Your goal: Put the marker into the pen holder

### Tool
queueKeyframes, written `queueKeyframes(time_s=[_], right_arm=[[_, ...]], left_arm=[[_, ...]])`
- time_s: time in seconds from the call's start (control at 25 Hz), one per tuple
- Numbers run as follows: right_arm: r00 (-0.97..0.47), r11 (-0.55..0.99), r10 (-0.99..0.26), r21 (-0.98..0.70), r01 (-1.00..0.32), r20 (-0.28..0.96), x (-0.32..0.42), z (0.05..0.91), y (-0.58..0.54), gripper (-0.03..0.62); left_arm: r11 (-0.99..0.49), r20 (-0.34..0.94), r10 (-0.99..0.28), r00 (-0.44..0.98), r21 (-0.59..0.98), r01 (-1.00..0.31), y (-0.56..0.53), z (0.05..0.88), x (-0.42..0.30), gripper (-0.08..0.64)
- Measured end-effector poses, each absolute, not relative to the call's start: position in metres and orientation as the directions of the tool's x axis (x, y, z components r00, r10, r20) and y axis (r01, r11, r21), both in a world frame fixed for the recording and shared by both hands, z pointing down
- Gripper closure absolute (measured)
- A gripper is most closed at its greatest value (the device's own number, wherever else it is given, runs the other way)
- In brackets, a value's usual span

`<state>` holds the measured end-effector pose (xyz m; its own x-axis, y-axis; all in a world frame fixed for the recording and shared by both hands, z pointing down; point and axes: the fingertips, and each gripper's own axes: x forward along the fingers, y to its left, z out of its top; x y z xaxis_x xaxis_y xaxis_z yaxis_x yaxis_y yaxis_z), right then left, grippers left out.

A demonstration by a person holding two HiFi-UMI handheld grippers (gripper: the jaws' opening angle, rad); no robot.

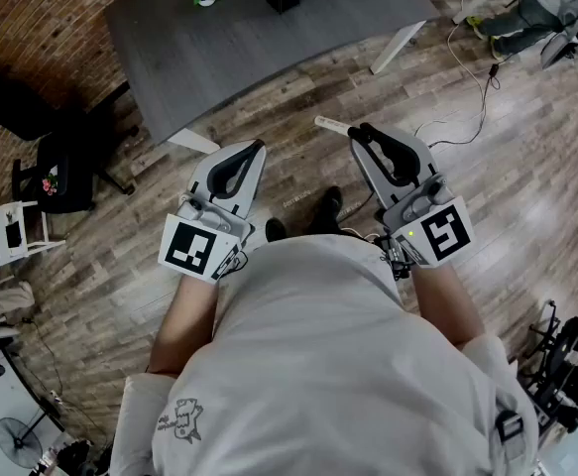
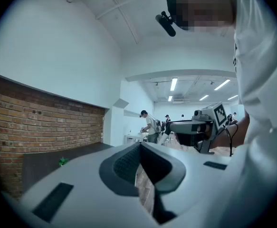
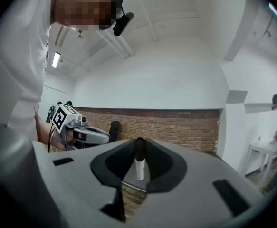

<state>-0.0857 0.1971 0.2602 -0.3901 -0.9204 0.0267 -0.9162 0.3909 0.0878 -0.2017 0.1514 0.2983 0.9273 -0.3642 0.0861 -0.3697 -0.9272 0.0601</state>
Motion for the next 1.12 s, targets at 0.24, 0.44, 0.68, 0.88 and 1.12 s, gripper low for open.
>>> queueKeyframes(time_s=[0.24,0.44,0.68,0.88,1.12], right_arm=[[-0.4,0.4,-0.916,0.084,-0.913,0.022,-0.047,0.263,0.183,0.518],[-0.418,0.418,-0.909,0.07,-0.906,0.016,-0.012,0.267,0.173,0.517],[-0.436,0.434,-0.9,0.072,-0.898,-0.004,0.039,0.265,0.163,0.517],[-0.439,0.437,-0.898,0.067,-0.897,-0.017,0.075,0.266,0.167,0.517],[-0.437,0.435,-0.899,0.064,-0.898,-0.026,0.098,0.269,0.167,0.517]], left_arm=[[-0.917,0.091,-0.387,0.917,0.06,-0.393,0.138,0.301,-0.165,0.549],[-0.903,0.099,-0.418,0.903,0.063,-0.425,0.127,0.304,-0.134,0.549],[-0.887,0.107,-0.45,0.887,0.056,-0.458,0.118,0.305,-0.089,0.549],[-0.881,0.121,-0.462,0.879,0.05,-0.47,0.119,0.311,-0.061,0.549],[-0.868,0.132,-0.483,0.865,0.053,-0.493,0.118,0.315,-0.048,0.549]])
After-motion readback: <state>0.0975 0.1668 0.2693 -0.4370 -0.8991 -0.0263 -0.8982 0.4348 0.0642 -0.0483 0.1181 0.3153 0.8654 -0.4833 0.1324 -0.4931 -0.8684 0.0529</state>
